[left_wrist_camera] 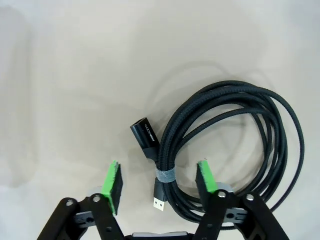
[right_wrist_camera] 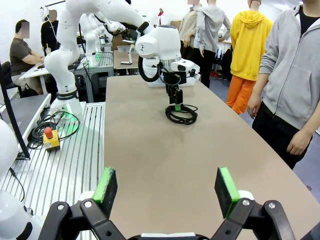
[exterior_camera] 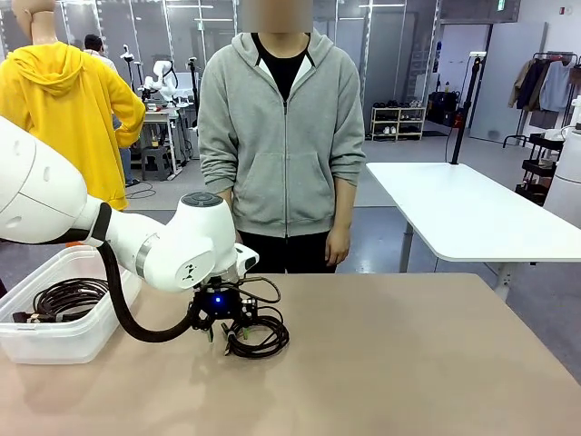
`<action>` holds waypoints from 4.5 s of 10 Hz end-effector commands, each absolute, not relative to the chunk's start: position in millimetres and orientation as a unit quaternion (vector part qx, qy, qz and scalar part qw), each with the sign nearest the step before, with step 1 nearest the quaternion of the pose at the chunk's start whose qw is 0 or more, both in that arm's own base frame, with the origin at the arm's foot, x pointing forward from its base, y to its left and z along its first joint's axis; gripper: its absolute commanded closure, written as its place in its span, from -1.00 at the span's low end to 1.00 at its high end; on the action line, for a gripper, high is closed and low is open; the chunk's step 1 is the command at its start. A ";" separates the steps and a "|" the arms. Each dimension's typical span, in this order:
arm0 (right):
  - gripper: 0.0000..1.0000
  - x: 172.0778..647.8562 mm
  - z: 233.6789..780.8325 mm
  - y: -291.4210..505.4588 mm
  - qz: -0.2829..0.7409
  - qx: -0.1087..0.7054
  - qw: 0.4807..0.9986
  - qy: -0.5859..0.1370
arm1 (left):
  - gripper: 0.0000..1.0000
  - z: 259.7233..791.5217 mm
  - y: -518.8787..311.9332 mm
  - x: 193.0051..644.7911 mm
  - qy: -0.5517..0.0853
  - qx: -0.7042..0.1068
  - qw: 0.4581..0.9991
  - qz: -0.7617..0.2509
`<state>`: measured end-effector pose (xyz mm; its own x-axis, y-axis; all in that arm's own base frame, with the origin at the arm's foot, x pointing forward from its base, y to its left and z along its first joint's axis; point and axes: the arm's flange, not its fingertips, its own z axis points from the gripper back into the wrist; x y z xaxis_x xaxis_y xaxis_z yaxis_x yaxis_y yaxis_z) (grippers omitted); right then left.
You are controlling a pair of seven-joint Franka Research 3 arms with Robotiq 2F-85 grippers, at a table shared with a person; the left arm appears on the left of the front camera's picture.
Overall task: Organize and store the cables.
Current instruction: Place the USB Extension Cable into the Organizing box.
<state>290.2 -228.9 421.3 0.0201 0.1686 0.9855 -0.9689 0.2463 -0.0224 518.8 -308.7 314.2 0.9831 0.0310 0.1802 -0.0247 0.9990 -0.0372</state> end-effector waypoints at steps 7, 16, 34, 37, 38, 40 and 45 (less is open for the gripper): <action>-1.00 289.7 426.7 -227.3 0.468 0.392 0.602 -0.515 | 1.00 305.3 -311.6 519.3 -0.110 -0.022 0.993 0.021; -1.00 289.7 426.7 -227.3 0.468 0.392 0.602 -0.515 | 1.00 472.6 -265.6 511.8 -0.164 -0.036 0.980 -0.105; -1.00 289.7 426.7 -227.3 0.468 0.392 0.602 -0.515 | 1.00 408.0 108.3 551.6 -0.180 -0.026 0.971 -0.158; -1.00 289.7 426.7 -227.3 0.468 0.392 0.602 -0.515 | -0.54 419.1 104.7 548.7 -0.189 -0.013 0.969 -0.159; -1.00 289.7 426.7 -227.3 0.468 0.392 0.602 -0.515 | -0.56 421.6 104.0 546.2 -0.187 -0.012 0.970 -0.157; -1.00 289.7 426.7 -227.3 0.468 0.392 0.602 -0.515 | -1.00 426.0 98.8 542.6 -0.192 -0.009 0.969 -0.155; -1.00 289.7 426.7 -227.3 0.468 0.392 0.602 -0.515 | -1.00 434.8 93.2 542.8 -0.196 -0.016 0.968 -0.154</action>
